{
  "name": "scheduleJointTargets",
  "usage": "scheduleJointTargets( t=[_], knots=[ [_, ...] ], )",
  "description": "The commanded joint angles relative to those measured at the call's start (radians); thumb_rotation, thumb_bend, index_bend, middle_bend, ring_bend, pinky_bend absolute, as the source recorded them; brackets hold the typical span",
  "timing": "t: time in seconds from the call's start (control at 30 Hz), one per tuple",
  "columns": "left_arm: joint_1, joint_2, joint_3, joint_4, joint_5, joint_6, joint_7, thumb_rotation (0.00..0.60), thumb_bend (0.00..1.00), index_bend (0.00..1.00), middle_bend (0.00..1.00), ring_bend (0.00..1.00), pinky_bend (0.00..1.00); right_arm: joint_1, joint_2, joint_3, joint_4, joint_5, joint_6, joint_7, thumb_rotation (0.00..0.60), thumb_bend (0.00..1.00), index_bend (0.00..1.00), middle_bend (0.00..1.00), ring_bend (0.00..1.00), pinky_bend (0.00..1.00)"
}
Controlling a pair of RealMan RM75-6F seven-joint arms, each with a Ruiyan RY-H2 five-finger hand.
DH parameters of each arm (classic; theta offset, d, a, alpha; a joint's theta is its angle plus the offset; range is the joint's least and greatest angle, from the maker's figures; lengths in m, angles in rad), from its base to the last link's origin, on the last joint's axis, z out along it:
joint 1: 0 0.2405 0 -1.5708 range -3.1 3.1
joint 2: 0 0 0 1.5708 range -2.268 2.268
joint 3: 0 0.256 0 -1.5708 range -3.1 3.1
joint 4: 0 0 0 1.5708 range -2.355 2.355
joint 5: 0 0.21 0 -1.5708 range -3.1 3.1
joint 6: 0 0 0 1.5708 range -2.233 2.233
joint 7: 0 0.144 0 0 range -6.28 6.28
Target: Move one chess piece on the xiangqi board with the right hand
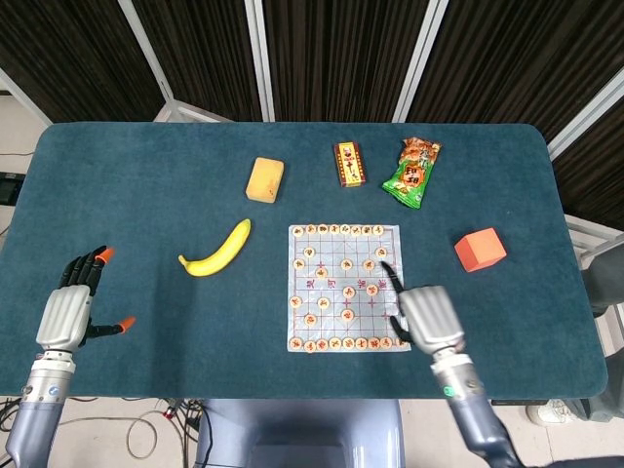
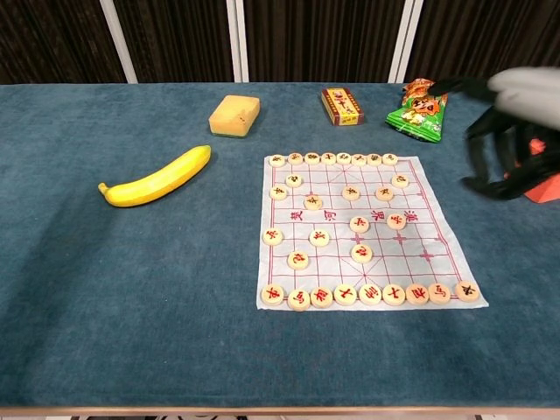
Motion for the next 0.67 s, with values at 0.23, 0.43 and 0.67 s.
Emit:
scheduleJointTargets(
  t=[0.23,0.43,0.67],
  knots=[
    [0.0,-0.002,0.011,0.01,0.02,0.008,0.03,0.6,0.0,0.0,0.0,0.0,0.0,-0.236,0.278,-0.151,0.035,-0.246,0.136,0.309,0.6,0.29,0.0,0.0,0.0,0.0],
    [-0.002,-0.006,0.017,0.023,0.032,0.01,0.054,0.6,0.0,0.0,0.0,0.0,0.0,-0.367,0.292,-0.156,0.233,-0.342,0.256,0.489,0.6,0.29,0.0,0.0,0.0,0.0],
    [-0.003,-0.014,0.023,0.035,0.042,0.013,0.079,0.6,0.0,0.0,0.0,0.0,0.0,-0.468,0.23,-0.1,0.471,-0.384,0.362,0.646,0.6,0.29,0.0,0.0,0.0,0.0]
  ],
)
